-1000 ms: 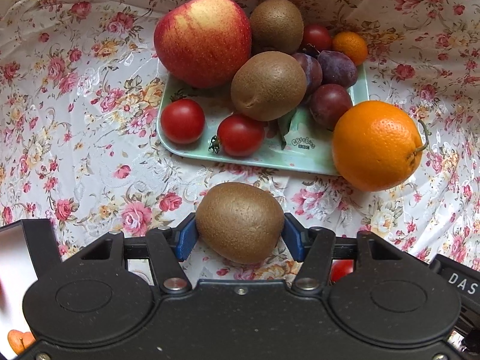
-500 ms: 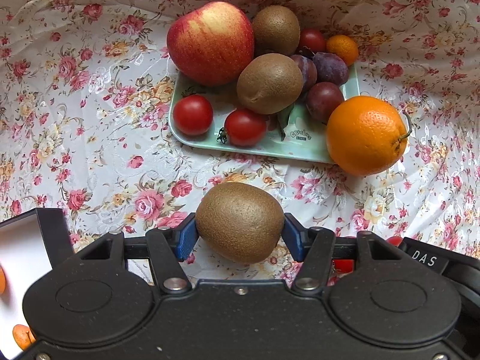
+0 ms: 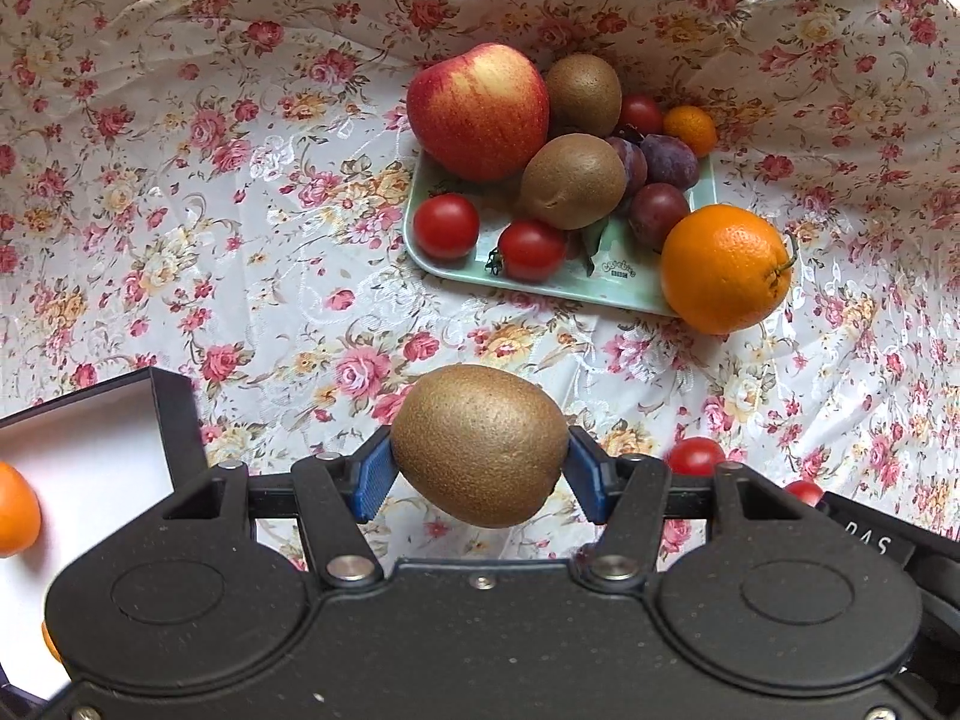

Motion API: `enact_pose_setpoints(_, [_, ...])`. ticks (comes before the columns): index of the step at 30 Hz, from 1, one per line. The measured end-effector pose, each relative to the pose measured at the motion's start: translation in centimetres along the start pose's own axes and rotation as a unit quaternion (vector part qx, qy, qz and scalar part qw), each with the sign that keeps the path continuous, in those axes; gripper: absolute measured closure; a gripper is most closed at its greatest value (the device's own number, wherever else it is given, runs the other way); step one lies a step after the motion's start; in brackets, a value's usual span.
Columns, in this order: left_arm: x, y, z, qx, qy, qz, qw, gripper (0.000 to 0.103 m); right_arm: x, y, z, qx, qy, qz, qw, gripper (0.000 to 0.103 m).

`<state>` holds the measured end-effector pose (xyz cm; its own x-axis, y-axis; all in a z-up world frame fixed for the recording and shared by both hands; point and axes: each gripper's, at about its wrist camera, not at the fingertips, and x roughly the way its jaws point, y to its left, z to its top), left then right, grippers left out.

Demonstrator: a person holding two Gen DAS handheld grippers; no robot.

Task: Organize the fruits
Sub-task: 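Carry the held kiwi and tomato over the open black box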

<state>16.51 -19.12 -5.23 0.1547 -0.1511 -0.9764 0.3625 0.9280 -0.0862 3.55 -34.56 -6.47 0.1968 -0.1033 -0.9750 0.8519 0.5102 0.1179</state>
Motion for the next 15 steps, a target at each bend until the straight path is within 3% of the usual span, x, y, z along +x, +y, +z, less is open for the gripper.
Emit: enact_pose_setpoints(15, [-3.9, 3.7, -5.6, -0.022, -0.02, 0.002, 0.9995, 0.041, -3.3, 1.1, -7.0, -0.052, -0.022, 0.019, 0.998, 0.071])
